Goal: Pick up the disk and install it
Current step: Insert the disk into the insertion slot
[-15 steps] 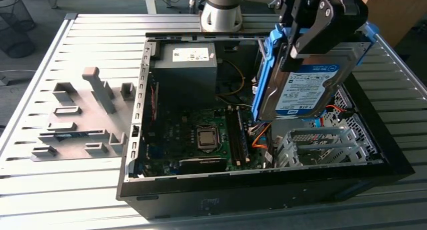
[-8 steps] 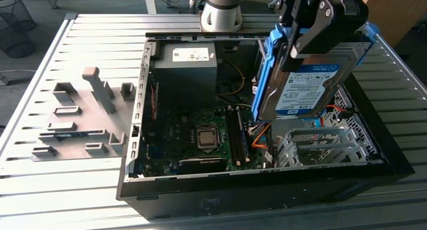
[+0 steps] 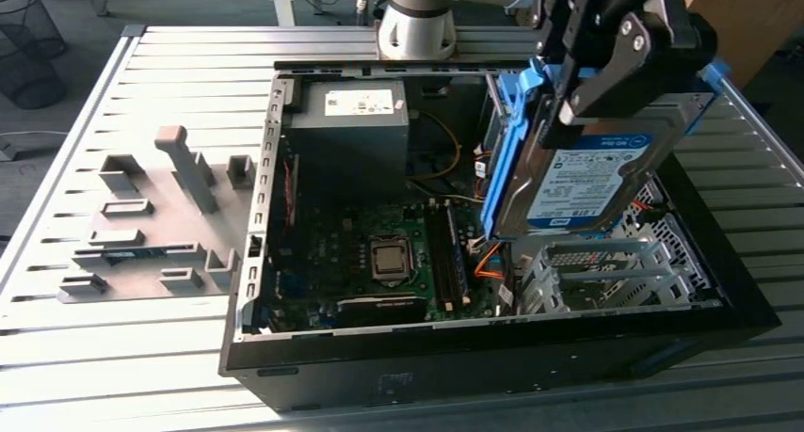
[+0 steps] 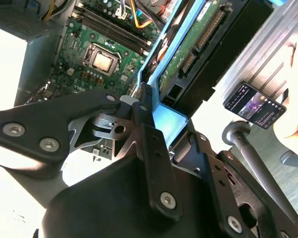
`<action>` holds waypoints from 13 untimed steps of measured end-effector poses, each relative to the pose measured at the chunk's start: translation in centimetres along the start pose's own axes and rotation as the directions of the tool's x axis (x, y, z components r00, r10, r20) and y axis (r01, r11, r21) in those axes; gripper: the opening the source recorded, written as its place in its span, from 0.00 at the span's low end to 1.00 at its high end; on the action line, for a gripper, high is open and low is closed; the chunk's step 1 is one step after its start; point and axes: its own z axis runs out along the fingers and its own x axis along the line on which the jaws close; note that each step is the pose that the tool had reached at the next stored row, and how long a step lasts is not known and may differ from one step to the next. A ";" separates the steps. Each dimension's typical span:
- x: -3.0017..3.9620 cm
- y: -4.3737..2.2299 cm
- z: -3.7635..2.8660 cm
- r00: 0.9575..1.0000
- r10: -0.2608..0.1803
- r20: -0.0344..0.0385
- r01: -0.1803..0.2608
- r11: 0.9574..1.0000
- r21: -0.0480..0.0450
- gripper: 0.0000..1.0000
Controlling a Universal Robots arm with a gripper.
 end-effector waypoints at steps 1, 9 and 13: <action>0.17 -0.18 0.05 1.000 0.000 0.000 0.000 1.000 0.000 0.37; 0.97 -1.95 0.56 1.000 0.000 0.000 0.000 1.000 -0.003 0.37; 0.98 -2.08 0.56 1.000 0.000 0.000 0.000 1.000 -0.003 0.37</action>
